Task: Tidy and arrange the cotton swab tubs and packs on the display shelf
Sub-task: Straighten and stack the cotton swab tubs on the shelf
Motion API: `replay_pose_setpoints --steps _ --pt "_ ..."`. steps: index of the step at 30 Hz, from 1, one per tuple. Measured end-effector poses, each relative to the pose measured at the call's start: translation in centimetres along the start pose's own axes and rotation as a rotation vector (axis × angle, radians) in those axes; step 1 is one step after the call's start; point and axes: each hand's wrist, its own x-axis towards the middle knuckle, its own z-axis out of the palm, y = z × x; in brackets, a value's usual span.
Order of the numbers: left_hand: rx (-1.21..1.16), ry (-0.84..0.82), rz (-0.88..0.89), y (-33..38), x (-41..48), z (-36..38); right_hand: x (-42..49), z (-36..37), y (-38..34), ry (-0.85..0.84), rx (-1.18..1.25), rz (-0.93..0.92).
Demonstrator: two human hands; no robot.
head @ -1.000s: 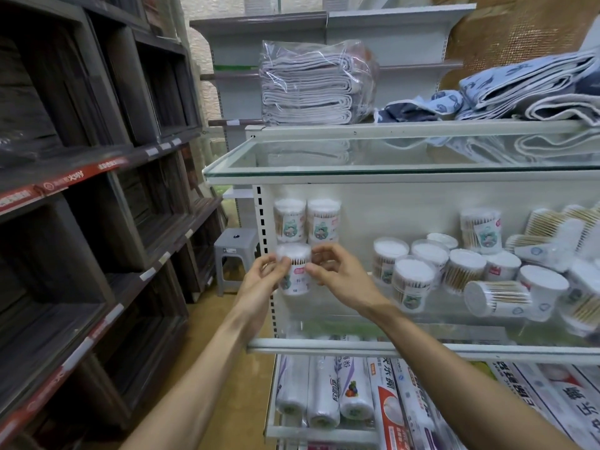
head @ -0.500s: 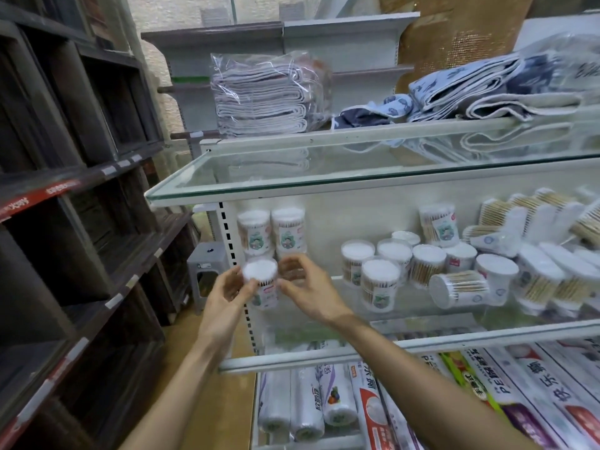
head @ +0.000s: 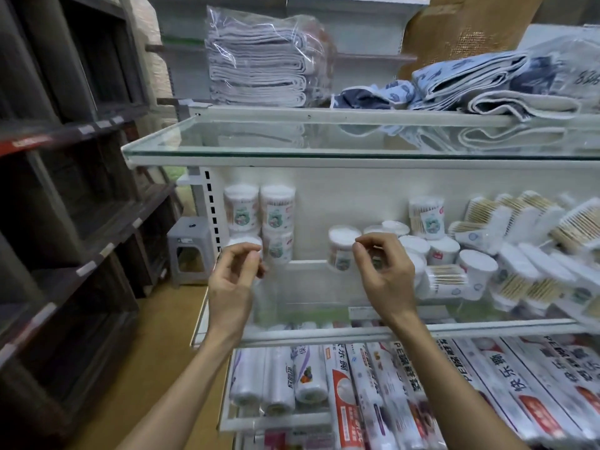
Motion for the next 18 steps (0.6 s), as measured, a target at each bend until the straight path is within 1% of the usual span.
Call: replay_pose_setpoints --steps 3,6,10,15,18 --pt "-0.018 -0.083 -0.033 -0.1 -0.4 1.1 0.2 -0.9 -0.3 -0.02 -0.05 0.008" --pt "-0.029 -0.178 -0.081 -0.1 -0.6 2.1 0.3 -2.1 -0.4 -0.028 -0.157 0.014" --pt "-0.063 -0.256 -0.112 0.0 -0.8 3.6 0.6 -4.0 0.5 -0.031 -0.298 0.013" --pt "-0.092 -0.33 -0.145 -0.1 -1.3 5.3 0.6 -6.1 3.0 -0.188 -0.624 -0.03" --pt "-0.075 -0.366 -0.156 -0.3 -1.5 6.1 0.4 -6.4 3.2 -0.248 -0.717 -0.039"
